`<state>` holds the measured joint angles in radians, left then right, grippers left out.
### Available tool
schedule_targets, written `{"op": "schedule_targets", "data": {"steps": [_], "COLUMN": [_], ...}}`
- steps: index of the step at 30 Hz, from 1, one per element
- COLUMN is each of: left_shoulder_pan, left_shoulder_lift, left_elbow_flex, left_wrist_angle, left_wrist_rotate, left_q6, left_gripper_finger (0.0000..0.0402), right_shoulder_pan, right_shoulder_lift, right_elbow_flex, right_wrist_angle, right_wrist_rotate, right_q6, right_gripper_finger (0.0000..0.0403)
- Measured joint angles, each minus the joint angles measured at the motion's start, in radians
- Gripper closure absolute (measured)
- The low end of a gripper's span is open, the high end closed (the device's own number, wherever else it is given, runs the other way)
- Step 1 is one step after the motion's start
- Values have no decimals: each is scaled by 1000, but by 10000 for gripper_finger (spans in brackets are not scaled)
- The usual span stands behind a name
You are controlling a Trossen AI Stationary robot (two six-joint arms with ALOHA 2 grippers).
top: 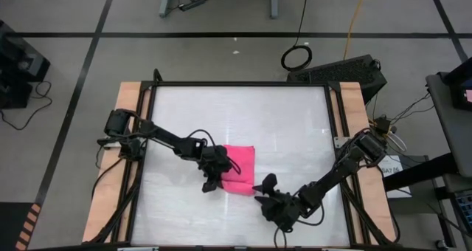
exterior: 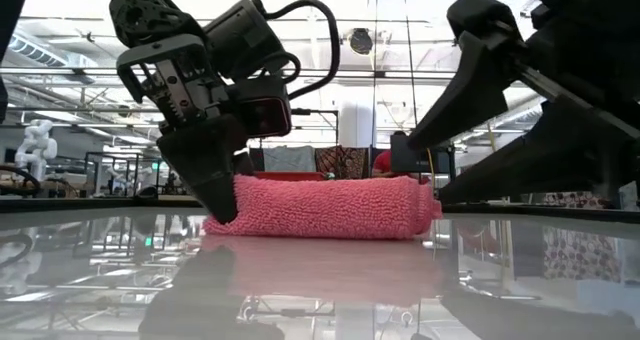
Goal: Roll towel
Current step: Roll the pink towel
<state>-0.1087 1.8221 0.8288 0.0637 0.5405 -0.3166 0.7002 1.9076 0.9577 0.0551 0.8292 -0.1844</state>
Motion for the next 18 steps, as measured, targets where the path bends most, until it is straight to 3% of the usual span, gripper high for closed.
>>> {"op": "schedule_targets", "data": {"steps": [18], "left_shoulder_pan": [17], "left_shoulder_lift": [-1], "left_elbow_flex": [0], "left_wrist_angle": [7], "left_wrist_rotate": [42], "left_q6": [8], "left_gripper_finger": [391], "right_shoulder_pan": [-57], "right_shoulder_lift": [76], "right_elbow_flex": [3], "right_wrist_angle": [81], "right_wrist_rotate": [-13], "right_q6": [-14], "right_gripper_finger": [227]}}
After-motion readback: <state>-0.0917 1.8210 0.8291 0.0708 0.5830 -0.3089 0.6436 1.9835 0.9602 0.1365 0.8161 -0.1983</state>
